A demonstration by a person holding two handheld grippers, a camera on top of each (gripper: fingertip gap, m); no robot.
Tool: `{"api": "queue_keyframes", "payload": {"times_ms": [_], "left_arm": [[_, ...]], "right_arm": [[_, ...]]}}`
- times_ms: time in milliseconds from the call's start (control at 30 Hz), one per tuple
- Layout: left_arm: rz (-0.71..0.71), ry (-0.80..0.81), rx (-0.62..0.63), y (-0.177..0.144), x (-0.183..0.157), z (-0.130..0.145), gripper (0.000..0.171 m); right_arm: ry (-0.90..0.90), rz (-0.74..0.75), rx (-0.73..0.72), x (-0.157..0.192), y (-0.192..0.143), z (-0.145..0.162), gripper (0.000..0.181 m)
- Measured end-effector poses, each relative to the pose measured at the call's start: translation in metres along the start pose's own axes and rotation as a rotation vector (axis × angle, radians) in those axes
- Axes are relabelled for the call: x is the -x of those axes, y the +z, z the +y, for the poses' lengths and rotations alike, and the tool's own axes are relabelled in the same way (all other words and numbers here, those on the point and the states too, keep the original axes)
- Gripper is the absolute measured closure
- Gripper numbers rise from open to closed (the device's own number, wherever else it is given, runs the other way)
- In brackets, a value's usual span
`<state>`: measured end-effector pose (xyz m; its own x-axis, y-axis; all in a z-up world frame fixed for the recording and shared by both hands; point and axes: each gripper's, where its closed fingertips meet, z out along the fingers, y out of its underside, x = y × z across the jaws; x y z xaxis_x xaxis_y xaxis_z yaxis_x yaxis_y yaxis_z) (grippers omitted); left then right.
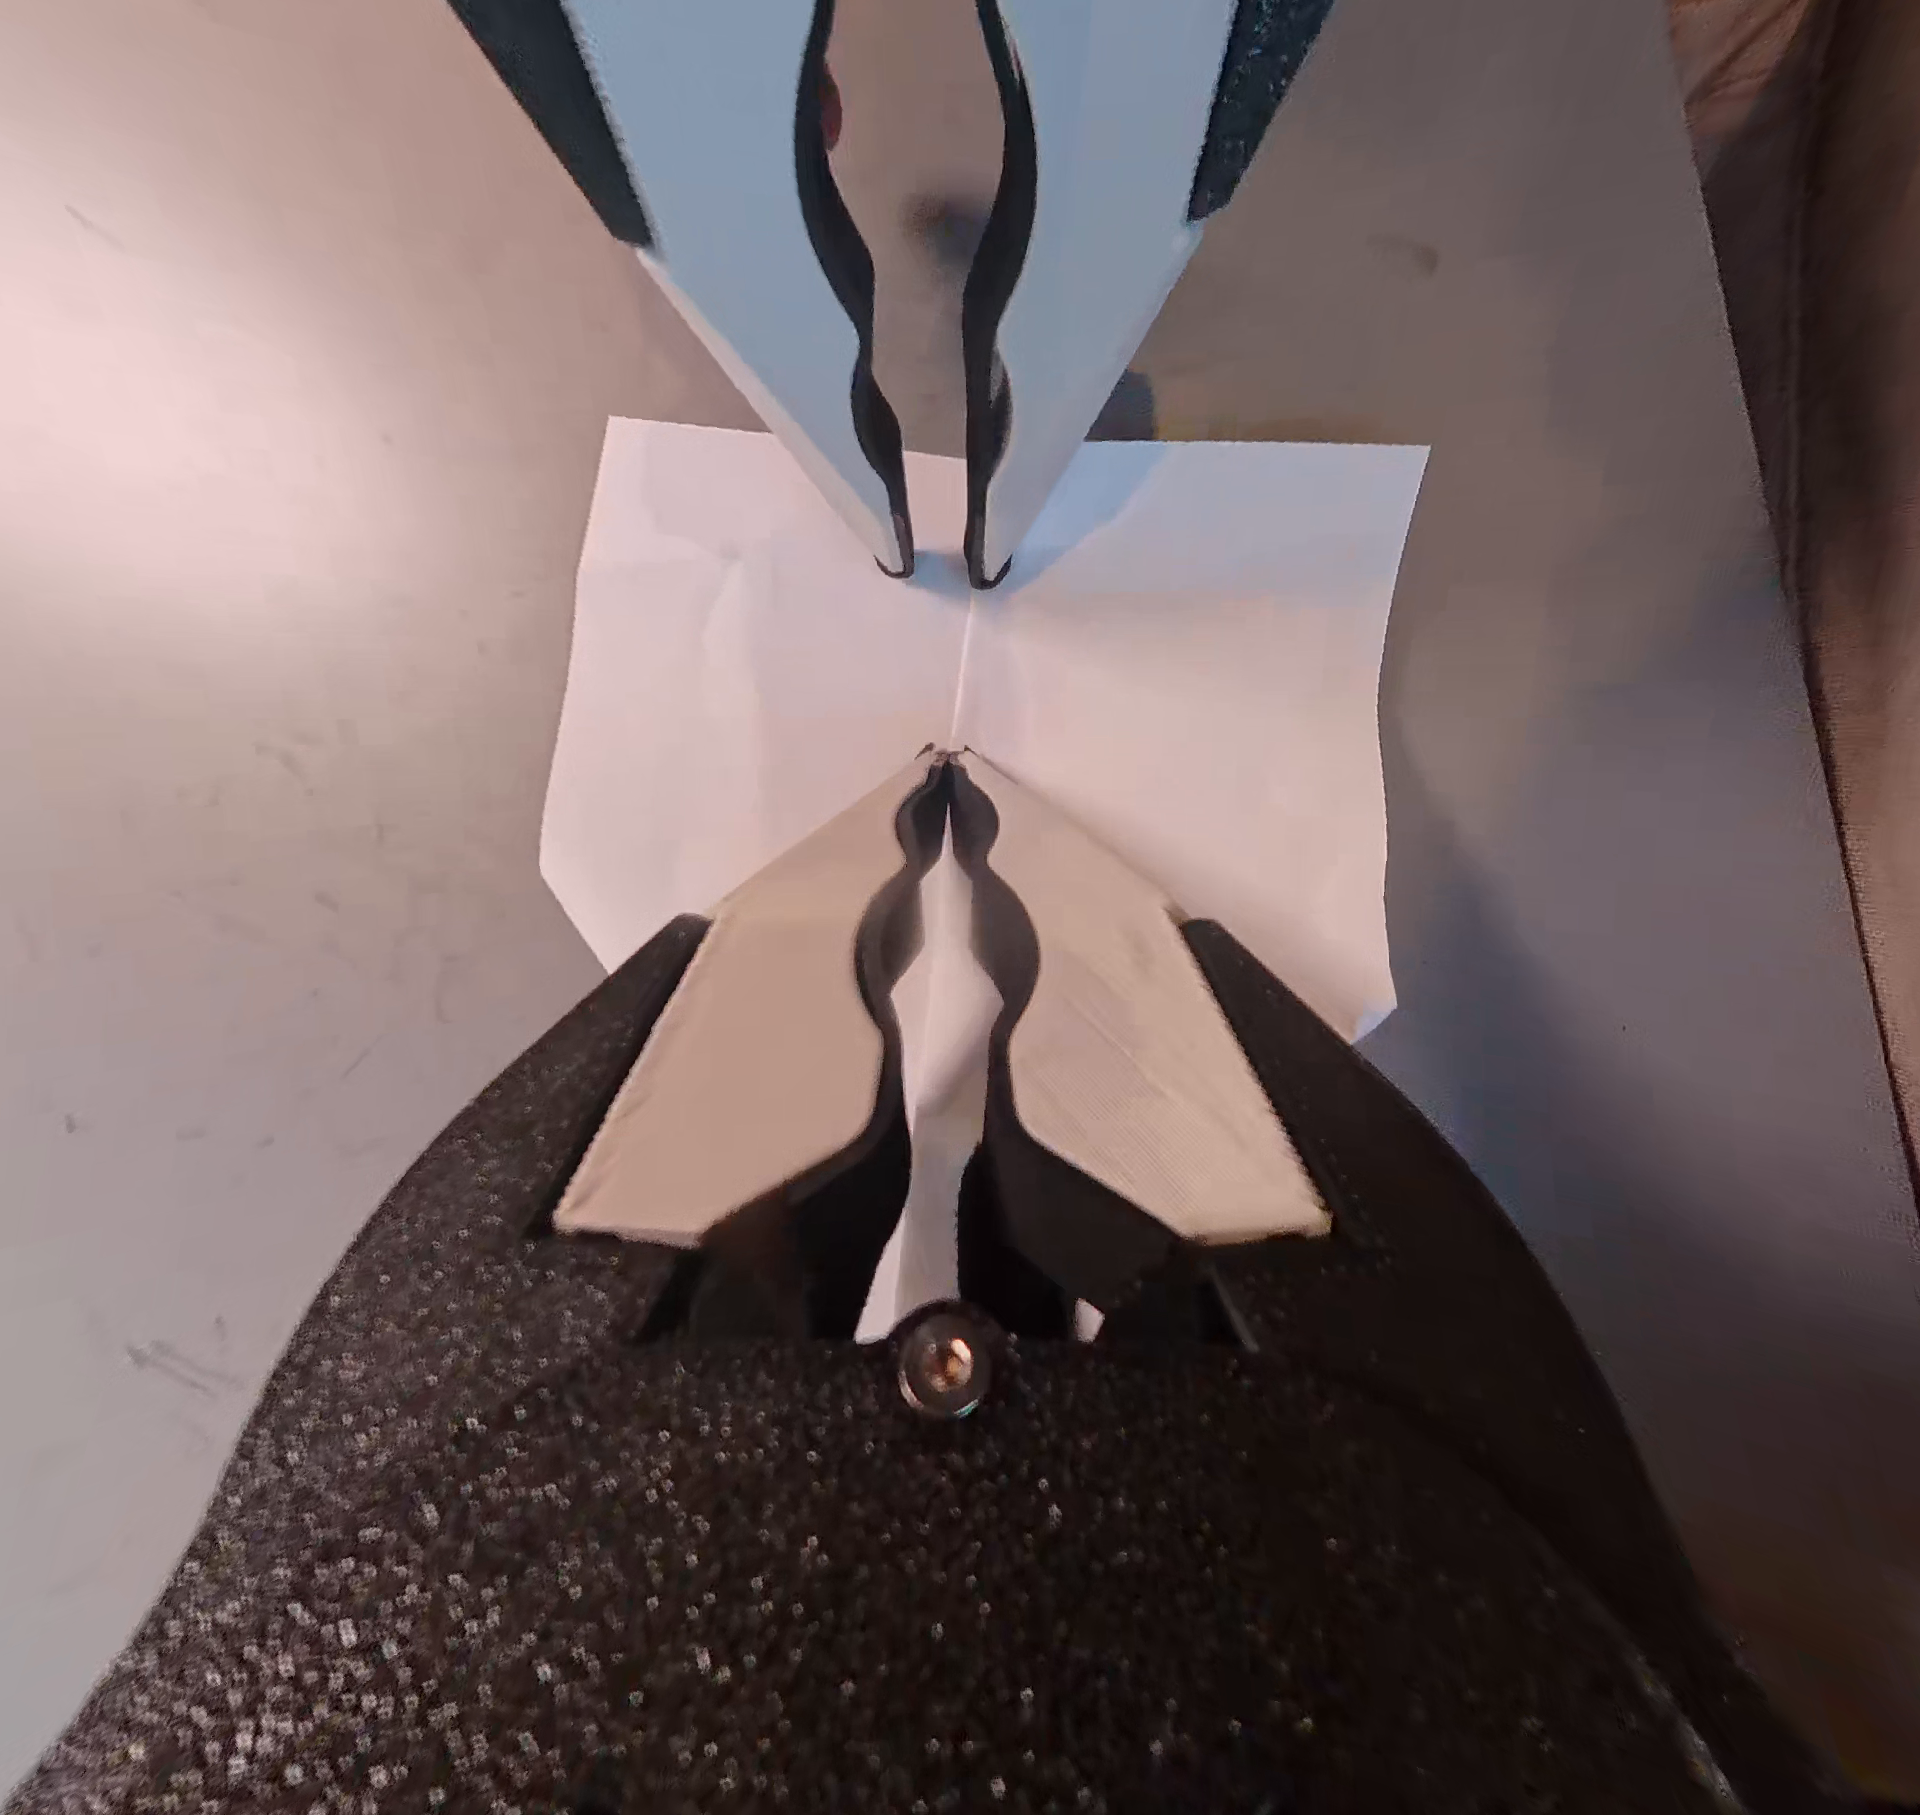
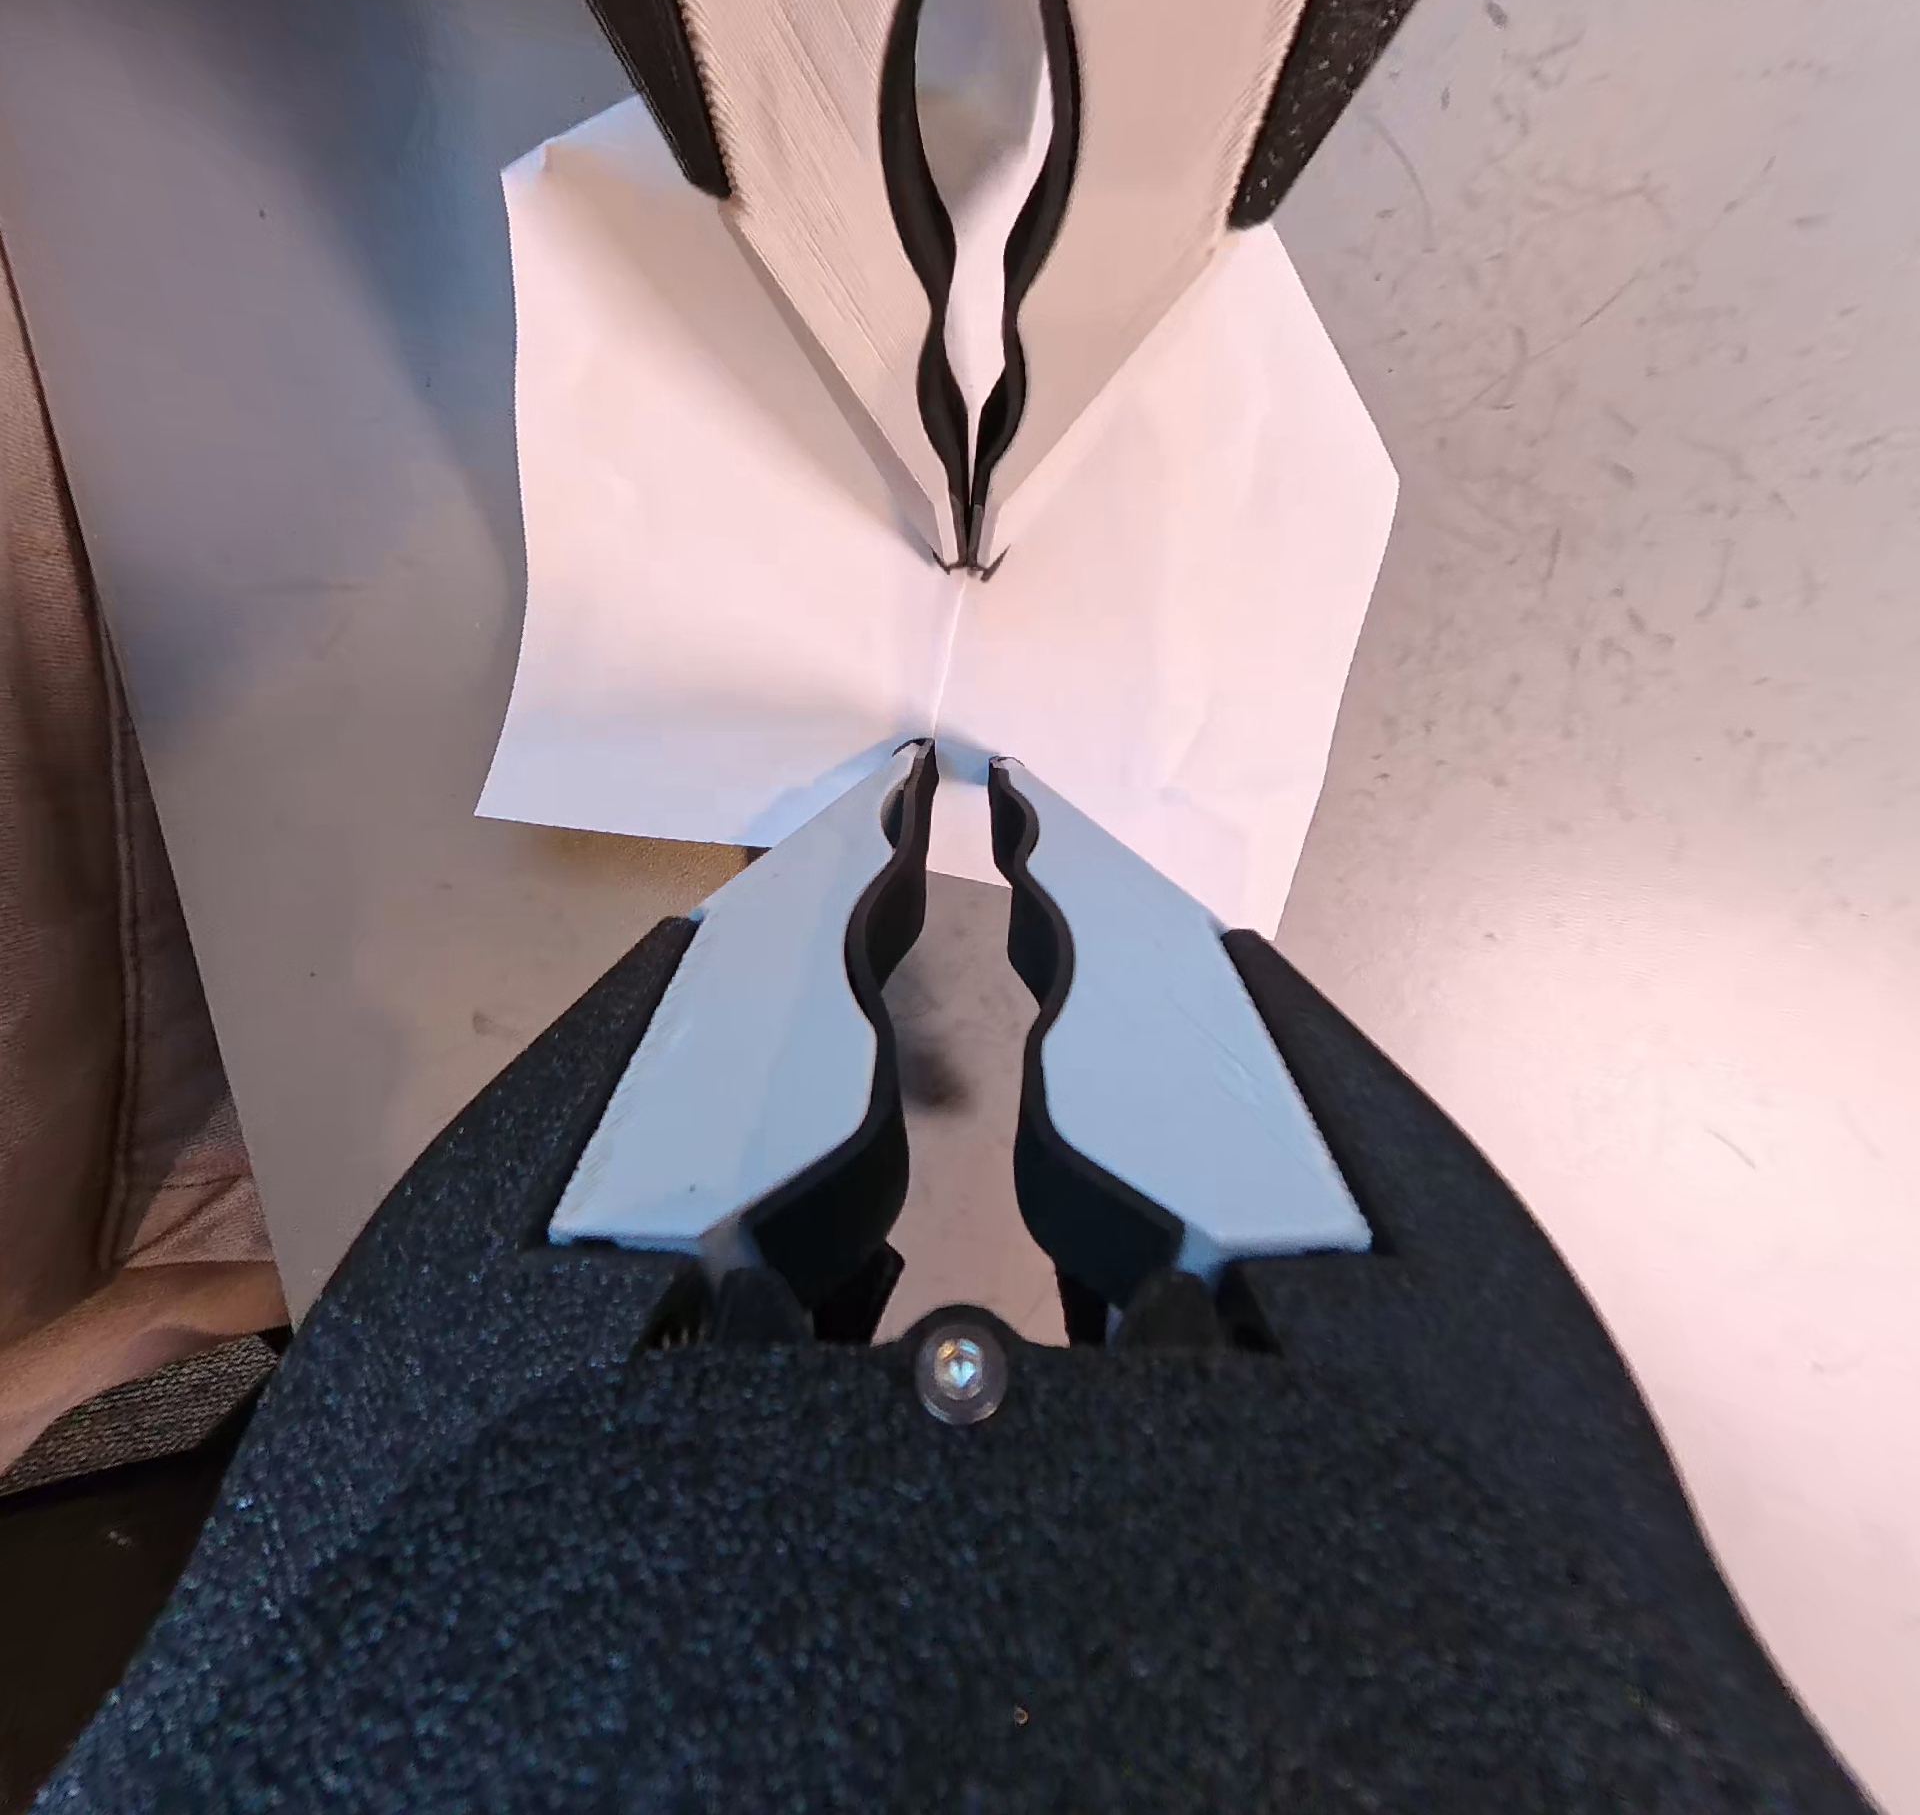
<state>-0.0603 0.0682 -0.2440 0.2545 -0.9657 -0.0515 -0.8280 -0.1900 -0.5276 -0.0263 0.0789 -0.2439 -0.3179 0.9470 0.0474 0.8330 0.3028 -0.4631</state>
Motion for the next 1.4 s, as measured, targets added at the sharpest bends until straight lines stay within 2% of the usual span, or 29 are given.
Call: {"api": "queue_keyframes", "payload": {"times_ms": [567, 1400], "left_arm": [[0.035, -0.129, 0.008, -0.016, 0.001, 0.027, 0.171], [0.002, -0.197, 0.033, -0.039, 0.001, 0.063, 0.171]], "right_arm": [[-0.012, 0.008, 0.0, 0.001, 0.001, -0.001, 0.173], [-0.021, 0.019, -0.006, 0.0, 0.003, -0.004, 0.174]]}}
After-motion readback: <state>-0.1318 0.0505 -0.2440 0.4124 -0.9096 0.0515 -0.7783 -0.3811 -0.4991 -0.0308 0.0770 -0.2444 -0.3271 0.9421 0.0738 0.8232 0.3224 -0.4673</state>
